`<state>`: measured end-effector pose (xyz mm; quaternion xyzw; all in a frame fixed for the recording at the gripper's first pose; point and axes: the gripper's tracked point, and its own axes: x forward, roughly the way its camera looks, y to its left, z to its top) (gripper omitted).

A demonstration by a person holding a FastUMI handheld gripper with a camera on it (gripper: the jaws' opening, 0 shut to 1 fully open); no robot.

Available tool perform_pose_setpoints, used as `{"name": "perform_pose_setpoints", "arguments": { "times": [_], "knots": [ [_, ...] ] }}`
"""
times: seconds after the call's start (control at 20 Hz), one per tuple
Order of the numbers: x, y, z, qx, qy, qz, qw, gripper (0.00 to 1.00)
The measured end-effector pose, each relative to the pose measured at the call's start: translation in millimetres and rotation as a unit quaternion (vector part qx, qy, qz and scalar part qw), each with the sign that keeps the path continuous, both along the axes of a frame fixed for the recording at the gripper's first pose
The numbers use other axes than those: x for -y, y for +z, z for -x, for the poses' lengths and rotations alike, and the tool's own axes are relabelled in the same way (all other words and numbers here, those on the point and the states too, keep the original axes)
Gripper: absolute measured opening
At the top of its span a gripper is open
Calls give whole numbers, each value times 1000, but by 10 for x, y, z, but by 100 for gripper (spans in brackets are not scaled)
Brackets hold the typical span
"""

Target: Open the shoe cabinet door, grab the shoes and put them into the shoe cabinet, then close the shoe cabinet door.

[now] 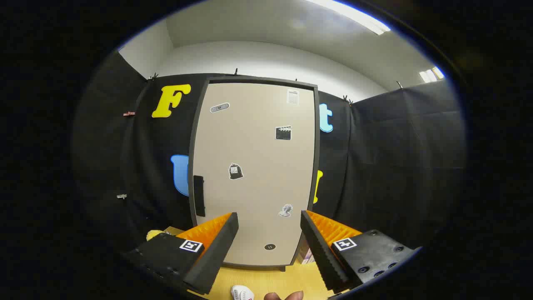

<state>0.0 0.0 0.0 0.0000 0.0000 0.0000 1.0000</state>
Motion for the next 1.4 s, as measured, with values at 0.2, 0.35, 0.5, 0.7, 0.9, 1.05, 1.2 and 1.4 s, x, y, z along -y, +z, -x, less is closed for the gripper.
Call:
{"name": "perform_pose_setpoints", "arguments": {
  "times": [0.2,0.35,0.5,0.7,0.9,1.05,1.2,1.4],
  "knots": [
    [0,-17,8,0,0,5,1000,98],
    [0,-23,15,2,1,3,1000,97],
    [3,-27,24,5,-1,5,1000,98],
    [-1,-36,26,8,2,7,1000,97],
    [-5,-45,29,10,3,7,1000,97],
    [-23,-48,27,11,8,8,1000,97],
    [-39,-69,20,3,19,6,1000,97],
    [-162,-96,-34,4,44,-5,999,98]
  ]
}}
